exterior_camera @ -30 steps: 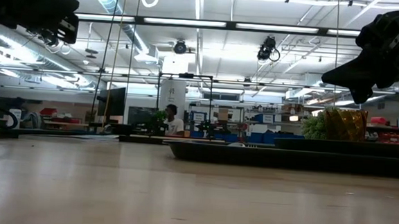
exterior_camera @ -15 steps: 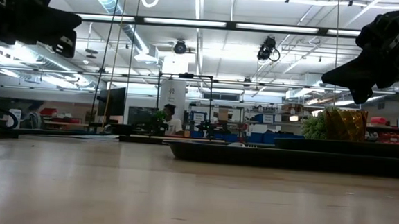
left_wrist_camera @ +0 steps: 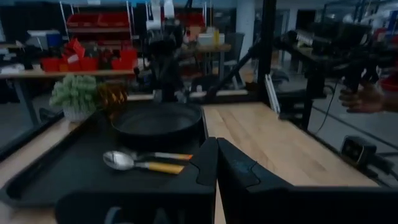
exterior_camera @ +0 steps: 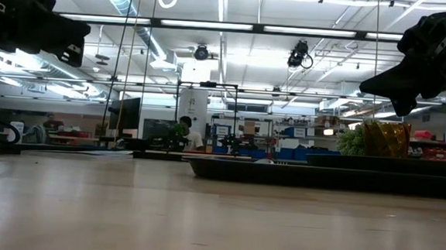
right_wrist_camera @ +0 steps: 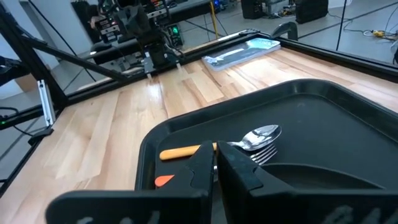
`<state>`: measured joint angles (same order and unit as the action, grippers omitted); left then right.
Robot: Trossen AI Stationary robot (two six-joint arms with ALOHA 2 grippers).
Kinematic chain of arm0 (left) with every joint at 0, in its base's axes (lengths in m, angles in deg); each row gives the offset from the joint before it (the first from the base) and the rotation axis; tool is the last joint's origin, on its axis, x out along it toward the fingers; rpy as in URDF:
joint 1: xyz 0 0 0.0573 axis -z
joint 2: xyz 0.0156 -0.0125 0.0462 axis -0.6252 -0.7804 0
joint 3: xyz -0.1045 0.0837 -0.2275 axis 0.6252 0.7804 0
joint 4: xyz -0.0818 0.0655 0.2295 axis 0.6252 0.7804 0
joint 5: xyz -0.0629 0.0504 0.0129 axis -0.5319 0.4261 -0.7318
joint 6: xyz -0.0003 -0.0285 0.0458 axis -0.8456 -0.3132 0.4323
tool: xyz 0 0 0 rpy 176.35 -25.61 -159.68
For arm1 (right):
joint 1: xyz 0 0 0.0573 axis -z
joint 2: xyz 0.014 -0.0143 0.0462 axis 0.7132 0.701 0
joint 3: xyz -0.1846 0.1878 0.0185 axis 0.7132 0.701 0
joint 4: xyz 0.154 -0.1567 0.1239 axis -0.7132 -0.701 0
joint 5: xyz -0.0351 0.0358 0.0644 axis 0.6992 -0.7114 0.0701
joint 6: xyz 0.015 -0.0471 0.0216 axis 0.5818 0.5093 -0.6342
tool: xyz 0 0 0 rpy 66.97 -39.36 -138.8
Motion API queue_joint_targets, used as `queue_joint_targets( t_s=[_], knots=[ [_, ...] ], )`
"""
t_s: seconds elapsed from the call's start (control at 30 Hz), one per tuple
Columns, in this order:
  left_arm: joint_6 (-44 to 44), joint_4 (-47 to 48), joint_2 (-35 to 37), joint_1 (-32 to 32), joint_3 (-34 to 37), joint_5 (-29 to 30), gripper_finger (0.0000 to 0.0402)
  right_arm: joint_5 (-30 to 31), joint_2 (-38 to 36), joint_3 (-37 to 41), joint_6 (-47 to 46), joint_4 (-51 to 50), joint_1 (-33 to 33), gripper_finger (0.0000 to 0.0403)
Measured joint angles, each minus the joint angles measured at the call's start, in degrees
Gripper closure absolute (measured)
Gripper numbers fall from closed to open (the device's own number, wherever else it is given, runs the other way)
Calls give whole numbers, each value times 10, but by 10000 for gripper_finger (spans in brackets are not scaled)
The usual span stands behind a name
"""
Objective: Pick and place plate/cup/fork/spoon on tray
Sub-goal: Return to Home Position
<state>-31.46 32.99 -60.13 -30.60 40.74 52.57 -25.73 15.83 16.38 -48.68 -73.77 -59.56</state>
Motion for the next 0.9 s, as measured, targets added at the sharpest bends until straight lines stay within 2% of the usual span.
queue_joint_targets(
  t_s=[0.37,0.47,0.63,0.9],
  knots=[
    [-14,15,-5,0,0,-2,393,0,0,0,128,0,0,376],
    [1,9,-5,0,0,0,393,0,0,0,129,0,0,376],
    [75,7,-5,0,0,2,392,0,0,0,129,0,0,376],
    [75,3,-5,0,0,0,392,0,0,0,129,0,0,376]
  ],
)
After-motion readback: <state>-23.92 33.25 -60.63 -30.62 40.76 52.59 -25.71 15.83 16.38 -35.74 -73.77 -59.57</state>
